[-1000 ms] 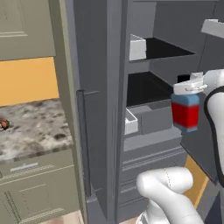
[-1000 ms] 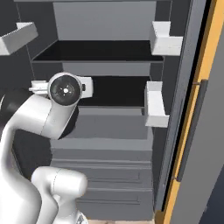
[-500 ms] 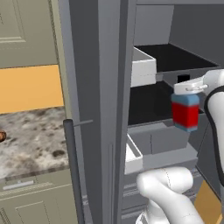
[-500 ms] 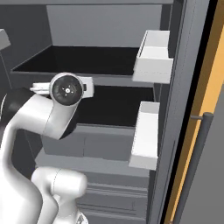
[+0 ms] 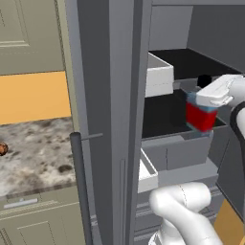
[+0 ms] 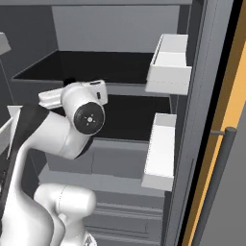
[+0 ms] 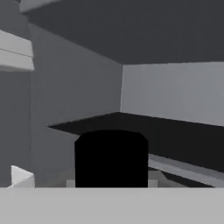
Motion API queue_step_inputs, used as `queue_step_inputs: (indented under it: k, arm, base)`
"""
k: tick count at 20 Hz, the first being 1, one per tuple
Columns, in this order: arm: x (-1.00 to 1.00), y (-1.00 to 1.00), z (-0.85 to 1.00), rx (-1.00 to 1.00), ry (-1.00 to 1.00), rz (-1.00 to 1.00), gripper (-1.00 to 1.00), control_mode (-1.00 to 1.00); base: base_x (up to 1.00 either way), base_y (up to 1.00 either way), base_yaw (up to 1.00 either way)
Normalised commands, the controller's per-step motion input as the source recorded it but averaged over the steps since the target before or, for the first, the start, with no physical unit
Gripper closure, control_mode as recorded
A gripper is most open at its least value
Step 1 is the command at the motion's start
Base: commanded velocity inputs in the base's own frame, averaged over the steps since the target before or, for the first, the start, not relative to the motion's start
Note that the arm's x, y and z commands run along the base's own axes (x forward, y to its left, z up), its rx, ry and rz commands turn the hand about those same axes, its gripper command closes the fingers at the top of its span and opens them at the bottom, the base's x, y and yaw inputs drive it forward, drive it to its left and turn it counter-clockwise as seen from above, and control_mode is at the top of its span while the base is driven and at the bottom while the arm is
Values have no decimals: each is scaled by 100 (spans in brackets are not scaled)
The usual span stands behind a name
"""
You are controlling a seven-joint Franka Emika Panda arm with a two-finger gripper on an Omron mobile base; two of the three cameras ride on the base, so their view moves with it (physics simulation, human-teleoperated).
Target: Place the liquor on the top shelf of the fridge to keep it out of children's reach, and place the orange and potato on lower shelves for easy access.
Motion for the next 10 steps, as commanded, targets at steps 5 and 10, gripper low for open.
queue_step_inputs:
  k: [5, 10]
  arm:
    - [10, 0, 42, 4, -41, 1, 100, -100]
    - [37, 0, 52, 4, -24, 0, 100, -100]
  base:
    - [0, 0, 0]
    - [0, 0, 0]
